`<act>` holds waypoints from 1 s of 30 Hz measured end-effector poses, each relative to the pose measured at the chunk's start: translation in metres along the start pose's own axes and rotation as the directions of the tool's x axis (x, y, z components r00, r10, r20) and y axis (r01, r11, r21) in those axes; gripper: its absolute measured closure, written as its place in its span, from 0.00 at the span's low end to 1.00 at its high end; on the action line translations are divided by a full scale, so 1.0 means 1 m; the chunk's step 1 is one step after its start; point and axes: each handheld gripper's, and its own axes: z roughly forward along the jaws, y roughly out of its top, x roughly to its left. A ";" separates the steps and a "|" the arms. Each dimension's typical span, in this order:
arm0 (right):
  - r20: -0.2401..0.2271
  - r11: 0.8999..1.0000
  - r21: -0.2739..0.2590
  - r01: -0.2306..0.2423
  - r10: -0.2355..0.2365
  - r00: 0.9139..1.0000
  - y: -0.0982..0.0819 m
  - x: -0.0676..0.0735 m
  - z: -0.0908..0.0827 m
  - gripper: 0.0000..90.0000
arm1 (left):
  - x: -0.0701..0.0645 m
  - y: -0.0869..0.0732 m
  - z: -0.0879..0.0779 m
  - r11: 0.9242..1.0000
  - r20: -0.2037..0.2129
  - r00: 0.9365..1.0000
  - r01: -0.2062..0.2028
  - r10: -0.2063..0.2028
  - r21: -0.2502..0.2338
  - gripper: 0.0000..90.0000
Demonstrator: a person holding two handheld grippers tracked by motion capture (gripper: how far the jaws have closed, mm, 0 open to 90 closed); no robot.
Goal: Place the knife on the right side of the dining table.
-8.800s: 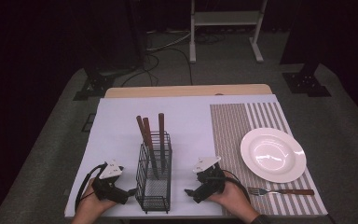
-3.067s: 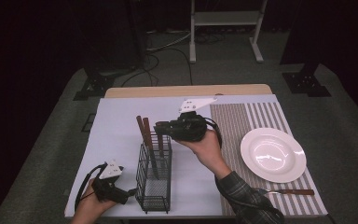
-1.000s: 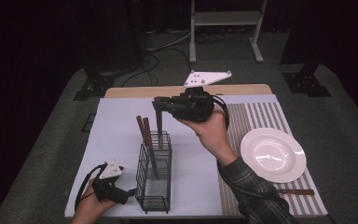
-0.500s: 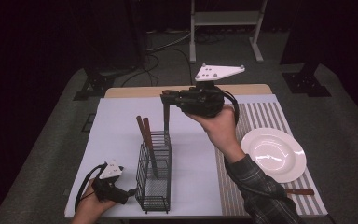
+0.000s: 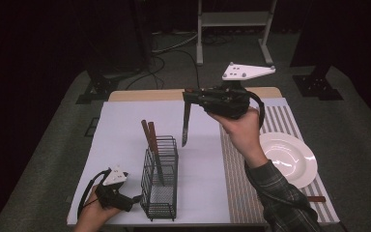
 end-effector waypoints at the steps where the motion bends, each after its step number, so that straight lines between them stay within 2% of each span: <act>1: 0.008 1.000 -0.002 -0.001 0.001 1.000 -0.001 -0.001 -0.002 0.89 | 0.000 0.000 0.000 1.000 0.000 1.000 -0.001 0.001 0.001 0.00; 9: 0.072 1.000 0.011 0.006 -0.007 0.997 -0.007 -0.013 -0.020 0.89 | 0.000 0.000 0.000 1.000 0.001 1.000 0.000 0.000 0.000 0.00; 15: 0.117 1.000 0.015 -0.012 0.011 0.993 -0.016 -0.028 -0.032 0.89 | 0.000 0.000 0.000 1.000 0.001 1.000 0.001 -0.001 0.000 0.00; 24: 0.187 0.998 -0.012 -0.056 0.057 0.981 -0.031 -0.055 -0.052 0.89 | 0.000 0.000 0.000 1.000 0.001 1.000 0.001 -0.001 -0.001 0.00; 30: 0.253 0.997 -0.024 -0.073 0.076 0.964 -0.045 -0.075 -0.062 0.89 | 0.000 0.000 0.000 1.000 0.000 1.000 0.000 0.000 -0.001 0.00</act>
